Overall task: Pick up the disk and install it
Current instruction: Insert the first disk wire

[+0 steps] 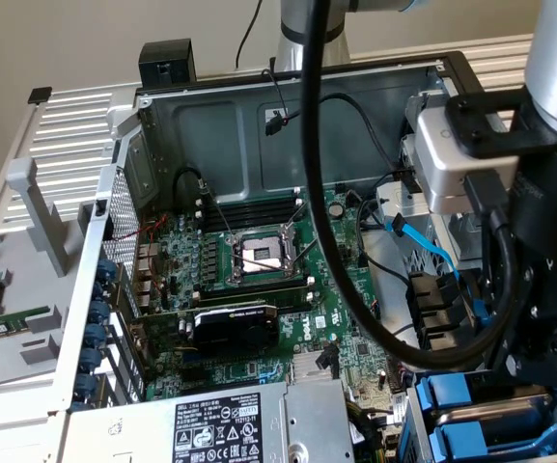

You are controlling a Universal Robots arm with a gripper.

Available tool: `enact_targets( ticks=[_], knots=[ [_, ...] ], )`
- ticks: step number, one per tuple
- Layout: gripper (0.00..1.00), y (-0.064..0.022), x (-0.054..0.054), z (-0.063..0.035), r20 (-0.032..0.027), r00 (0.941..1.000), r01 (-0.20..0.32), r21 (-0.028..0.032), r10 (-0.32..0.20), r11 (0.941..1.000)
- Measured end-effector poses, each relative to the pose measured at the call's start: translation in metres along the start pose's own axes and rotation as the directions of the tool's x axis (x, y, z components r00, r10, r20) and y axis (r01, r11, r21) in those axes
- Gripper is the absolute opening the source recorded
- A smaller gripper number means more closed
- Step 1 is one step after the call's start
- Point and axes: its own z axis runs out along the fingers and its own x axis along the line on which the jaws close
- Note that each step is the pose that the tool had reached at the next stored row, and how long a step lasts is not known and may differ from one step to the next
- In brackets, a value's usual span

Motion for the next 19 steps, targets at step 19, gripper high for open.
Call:
enact_targets(
  ticks=[19],
  knots=[
    [0.17, 0.0008, -0.0001, -0.0001, -0.0001, 1.0000, 0.000, 0.0003, 0.000, 1.0000]
  ],
)
